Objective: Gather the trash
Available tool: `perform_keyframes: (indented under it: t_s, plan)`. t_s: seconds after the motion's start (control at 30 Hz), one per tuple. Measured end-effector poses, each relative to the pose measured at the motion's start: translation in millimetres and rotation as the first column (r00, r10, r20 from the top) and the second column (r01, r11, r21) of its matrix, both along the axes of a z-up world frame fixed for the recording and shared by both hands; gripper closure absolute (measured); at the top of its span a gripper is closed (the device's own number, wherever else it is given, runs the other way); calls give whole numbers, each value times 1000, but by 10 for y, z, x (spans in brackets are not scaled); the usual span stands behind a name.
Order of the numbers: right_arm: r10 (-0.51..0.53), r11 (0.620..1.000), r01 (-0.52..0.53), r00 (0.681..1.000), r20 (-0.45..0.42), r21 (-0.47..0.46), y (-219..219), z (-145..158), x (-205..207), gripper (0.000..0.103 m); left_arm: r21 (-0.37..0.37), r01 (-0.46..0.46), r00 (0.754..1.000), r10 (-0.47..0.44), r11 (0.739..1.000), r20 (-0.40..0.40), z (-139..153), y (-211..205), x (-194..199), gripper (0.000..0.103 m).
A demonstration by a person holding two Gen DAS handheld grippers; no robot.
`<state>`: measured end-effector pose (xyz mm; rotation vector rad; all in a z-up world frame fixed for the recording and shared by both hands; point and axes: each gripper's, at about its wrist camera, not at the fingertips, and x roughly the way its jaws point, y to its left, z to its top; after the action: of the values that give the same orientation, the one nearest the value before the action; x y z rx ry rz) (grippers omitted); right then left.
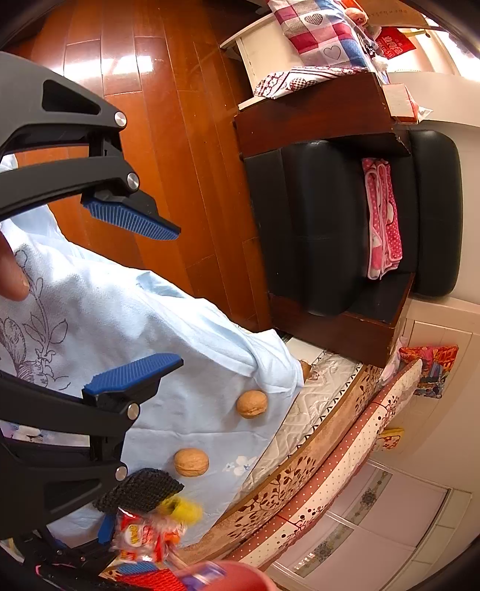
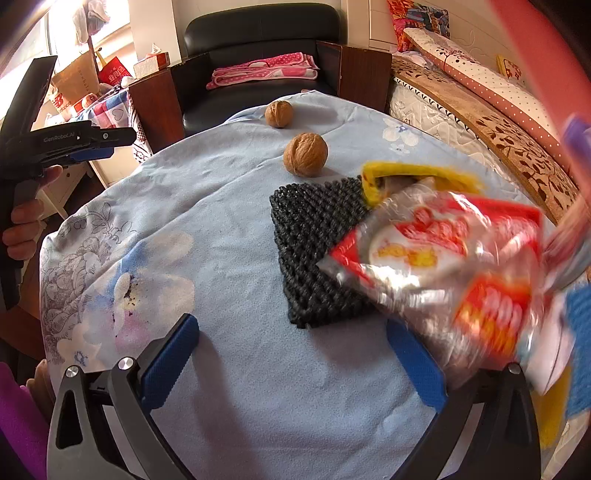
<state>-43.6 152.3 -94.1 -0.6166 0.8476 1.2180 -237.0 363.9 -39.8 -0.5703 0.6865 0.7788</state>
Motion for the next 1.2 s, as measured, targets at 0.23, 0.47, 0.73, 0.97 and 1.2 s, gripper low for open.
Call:
perform_keyframes:
  t_s: [0.23,0.47,0.73,0.97,1.2]
  plan:
    - [0,1000,0,1000,0,0,4,-1,3,3,4,21,1000,-21,1000,3,18,-51,60,39]
    - [0,1000,0,1000,0,0,4,0,11,3,21,47,999,-47,999,5,76,-156,112,39]
    - [0,1000,0,1000,0,0,5,-1,6,3,45,68,997,-69,997,19,153,-235,186,39]
    - [0,1000,0,1000,0,0,8,0,6,3,69,134,991,-135,989,12,208,-418,356,39]
    - [0,1000,0,1000,0,0,9,-1,8,3,124,203,979,-204,971,-8,263,-614,524,39]
